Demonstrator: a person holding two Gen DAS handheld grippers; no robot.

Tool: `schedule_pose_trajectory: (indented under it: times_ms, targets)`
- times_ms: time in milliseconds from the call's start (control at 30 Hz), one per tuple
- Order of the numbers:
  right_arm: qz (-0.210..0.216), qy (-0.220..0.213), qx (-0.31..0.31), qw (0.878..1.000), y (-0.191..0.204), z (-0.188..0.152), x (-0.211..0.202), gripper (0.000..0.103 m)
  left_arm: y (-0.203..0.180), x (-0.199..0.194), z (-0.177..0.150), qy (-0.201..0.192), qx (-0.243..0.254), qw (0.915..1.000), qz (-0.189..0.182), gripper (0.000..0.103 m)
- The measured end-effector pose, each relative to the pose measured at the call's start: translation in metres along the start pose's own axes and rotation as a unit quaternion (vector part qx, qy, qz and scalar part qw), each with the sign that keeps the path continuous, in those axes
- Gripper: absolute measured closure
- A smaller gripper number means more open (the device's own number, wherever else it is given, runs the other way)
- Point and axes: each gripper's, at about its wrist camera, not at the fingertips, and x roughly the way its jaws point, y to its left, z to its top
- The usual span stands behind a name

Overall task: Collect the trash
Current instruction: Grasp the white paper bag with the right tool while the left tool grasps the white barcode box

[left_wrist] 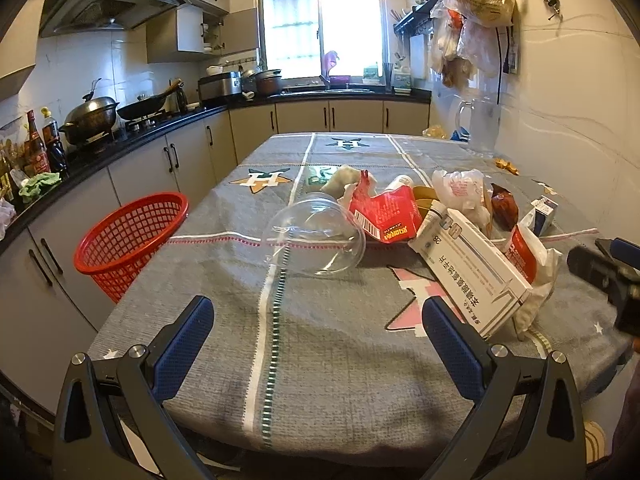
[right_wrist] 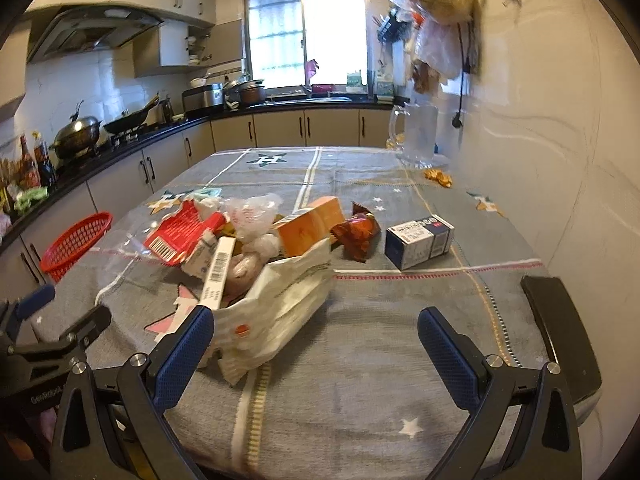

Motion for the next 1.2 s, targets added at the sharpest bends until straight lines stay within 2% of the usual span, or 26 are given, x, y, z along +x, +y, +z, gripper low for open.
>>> schedule_pose_trajectory:
  times_ms: [133,200,300,367,467,600,733,767,833,900,967,1000,1100,1200]
  targets:
    - [0.039,0.03,0.044,0.998,-0.021,0.005,0.012,0.006,0.0,0.002,-0.001,0.001,-0.001,0.9999,-0.012,0.0]
    - [0.07,0.052,0.07,0.994,-0.031,0.006,0.022,0.019,0.001,0.004,0.0,0.002,-0.001,0.9997,-0.024,0.003]
    - [0.099,0.08,0.09,0.988,-0.035,0.009,0.035,0.025,0.004,0.007,0.002,0.007,0.0,0.9994,-0.035,0.02]
    - [0.117,0.094,0.099,0.984,-0.034,0.013,0.041,0.025,0.007,0.013,0.005,0.021,-0.005,0.9988,-0.045,0.032]
    - [0.122,0.099,0.099,0.983,-0.023,0.024,0.045,0.026,0.013,0.02,0.009,0.04,-0.019,0.9969,-0.066,0.04]
    - [0.123,0.11,0.104,0.981,-0.011,0.033,0.053,0.025,0.018,0.021,0.016,0.039,-0.029,0.9956,-0.079,0.04]
    - [0.097,0.129,0.089,0.983,-0.002,0.035,0.062,0.026,0.021,0.021,0.02,0.042,-0.036,0.9946,-0.088,0.04]
    - [0.09,0.135,0.086,0.983,-0.002,0.034,0.064,0.03,0.021,0.022,0.02,0.045,-0.036,0.994,-0.093,0.04]
    - [0.076,0.151,0.081,0.982,-0.005,0.03,0.068,0.046,0.018,0.022,0.023,0.049,-0.034,0.9928,-0.104,0.04]
    - [0.075,0.165,0.085,0.98,-0.012,0.025,0.07,0.068,0.012,0.02,0.028,0.052,-0.03,0.991,-0.12,0.039]
    - [0.076,0.166,0.084,0.98,-0.018,0.02,0.069,0.078,0.005,0.018,0.032,0.057,-0.028,0.9882,-0.14,0.037]
    - [0.083,0.162,0.086,0.979,-0.021,0.018,0.067,0.082,0.002,0.017,0.033,0.058,-0.027,0.9871,-0.147,0.036]
    - [0.097,0.142,0.092,0.981,-0.028,0.017,0.058,0.083,-0.016,0.016,0.04,0.066,-0.014,0.9827,-0.172,0.03]
    - [0.087,0.116,0.095,0.985,-0.035,0.018,0.047,0.084,-0.033,0.015,0.044,0.074,-0.002,0.9784,-0.193,0.029]
